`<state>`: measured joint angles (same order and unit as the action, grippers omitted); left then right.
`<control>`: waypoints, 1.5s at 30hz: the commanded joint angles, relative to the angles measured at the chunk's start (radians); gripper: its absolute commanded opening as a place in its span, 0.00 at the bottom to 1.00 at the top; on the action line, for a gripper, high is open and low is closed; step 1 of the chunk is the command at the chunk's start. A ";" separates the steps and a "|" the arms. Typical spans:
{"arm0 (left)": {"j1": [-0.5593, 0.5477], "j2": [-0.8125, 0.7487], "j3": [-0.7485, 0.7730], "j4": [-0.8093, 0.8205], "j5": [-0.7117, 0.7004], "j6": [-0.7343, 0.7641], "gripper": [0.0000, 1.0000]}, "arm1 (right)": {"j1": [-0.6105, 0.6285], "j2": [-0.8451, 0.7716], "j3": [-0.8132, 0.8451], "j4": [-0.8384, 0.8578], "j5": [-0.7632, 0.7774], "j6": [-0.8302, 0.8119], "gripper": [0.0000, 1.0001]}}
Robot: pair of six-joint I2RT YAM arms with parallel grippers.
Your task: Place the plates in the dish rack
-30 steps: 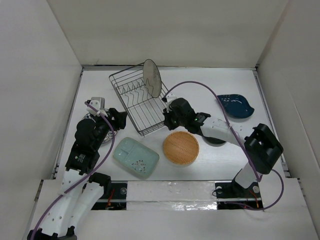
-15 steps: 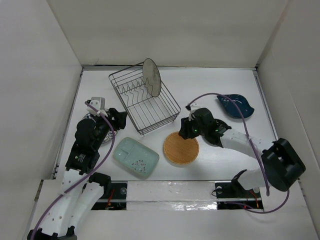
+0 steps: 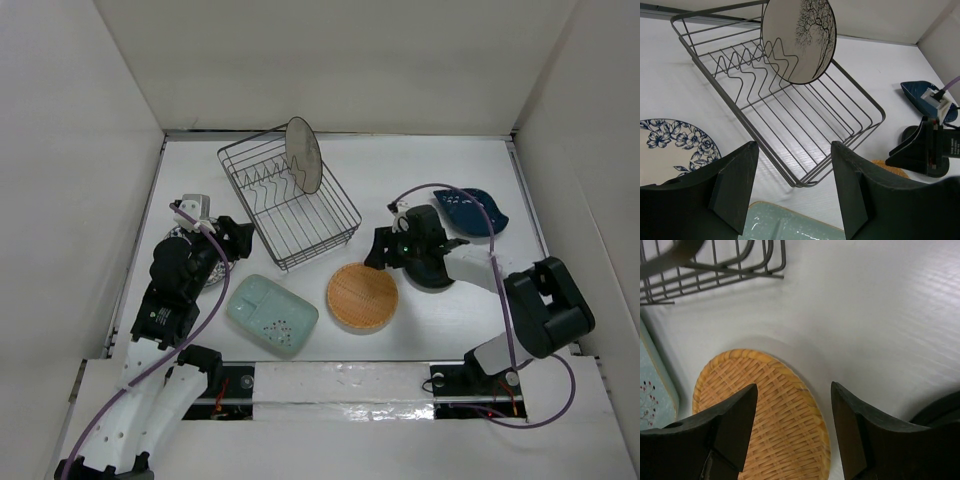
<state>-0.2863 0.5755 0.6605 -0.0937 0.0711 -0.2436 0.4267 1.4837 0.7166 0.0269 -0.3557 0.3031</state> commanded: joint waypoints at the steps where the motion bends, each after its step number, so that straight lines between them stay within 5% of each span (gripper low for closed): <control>1: -0.004 -0.002 -0.007 0.054 0.010 0.010 0.56 | 0.030 0.046 0.041 -0.007 -0.059 -0.002 0.66; 11: -0.004 -0.003 -0.007 0.057 0.013 0.012 0.56 | 0.007 0.105 -0.046 0.042 -0.132 0.039 0.56; 20: -0.004 -0.002 -0.007 0.057 0.013 0.012 0.56 | 0.007 0.110 -0.147 0.152 -0.238 0.123 0.21; 23: -0.004 -0.003 -0.006 0.057 0.012 0.012 0.56 | 0.007 0.113 -0.167 0.192 -0.264 0.143 0.00; 30: -0.004 0.004 -0.005 0.058 0.015 0.012 0.56 | 0.007 -0.117 -0.140 0.111 -0.220 0.172 0.00; 37: -0.004 0.004 -0.002 0.060 0.021 0.010 0.56 | 0.030 -0.451 0.091 -0.127 -0.046 0.119 0.00; 45: -0.004 -0.022 -0.004 0.052 0.009 0.006 0.50 | 0.136 -0.275 0.533 -0.045 0.249 0.006 0.00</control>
<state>-0.2867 0.5713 0.6605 -0.0937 0.0784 -0.2440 0.5282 1.1278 1.1061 -0.0883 -0.2737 0.3782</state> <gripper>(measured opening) 0.514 0.081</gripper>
